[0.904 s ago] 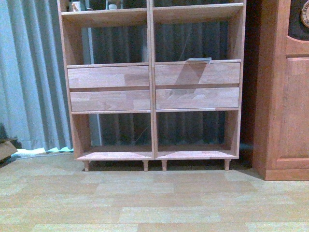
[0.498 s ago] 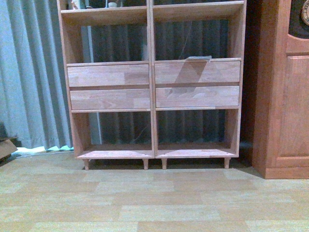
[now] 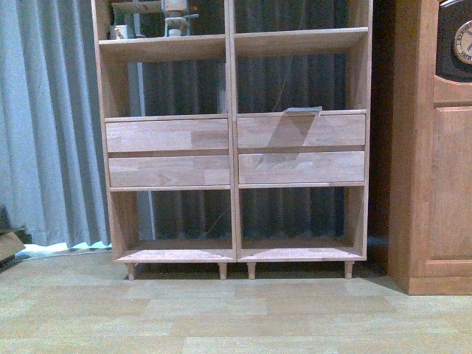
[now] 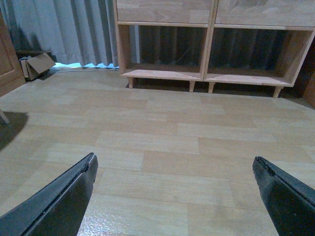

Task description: Organize books on shelf

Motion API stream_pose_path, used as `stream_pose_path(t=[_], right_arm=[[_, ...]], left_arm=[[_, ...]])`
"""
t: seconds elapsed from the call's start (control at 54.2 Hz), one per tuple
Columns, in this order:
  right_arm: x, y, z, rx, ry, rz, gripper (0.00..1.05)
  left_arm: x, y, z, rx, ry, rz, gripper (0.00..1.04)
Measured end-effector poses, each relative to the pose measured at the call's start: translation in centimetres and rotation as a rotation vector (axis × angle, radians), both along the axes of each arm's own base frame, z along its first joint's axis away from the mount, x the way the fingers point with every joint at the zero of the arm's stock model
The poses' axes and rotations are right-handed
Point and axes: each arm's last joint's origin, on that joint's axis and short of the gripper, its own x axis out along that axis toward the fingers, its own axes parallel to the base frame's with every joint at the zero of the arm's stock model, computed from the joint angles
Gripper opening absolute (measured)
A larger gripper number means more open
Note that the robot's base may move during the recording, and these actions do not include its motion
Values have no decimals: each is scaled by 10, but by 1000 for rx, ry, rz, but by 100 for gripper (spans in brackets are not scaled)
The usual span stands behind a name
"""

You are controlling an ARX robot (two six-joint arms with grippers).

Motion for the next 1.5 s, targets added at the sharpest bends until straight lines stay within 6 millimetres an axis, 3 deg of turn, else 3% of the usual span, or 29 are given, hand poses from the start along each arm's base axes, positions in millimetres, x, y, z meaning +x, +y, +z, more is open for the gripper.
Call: stream_pose_path(t=[1.495], right_arm=[[0,0,0,0,0,0,98]], left_arm=[[0,0,0,0,0,0,97]])
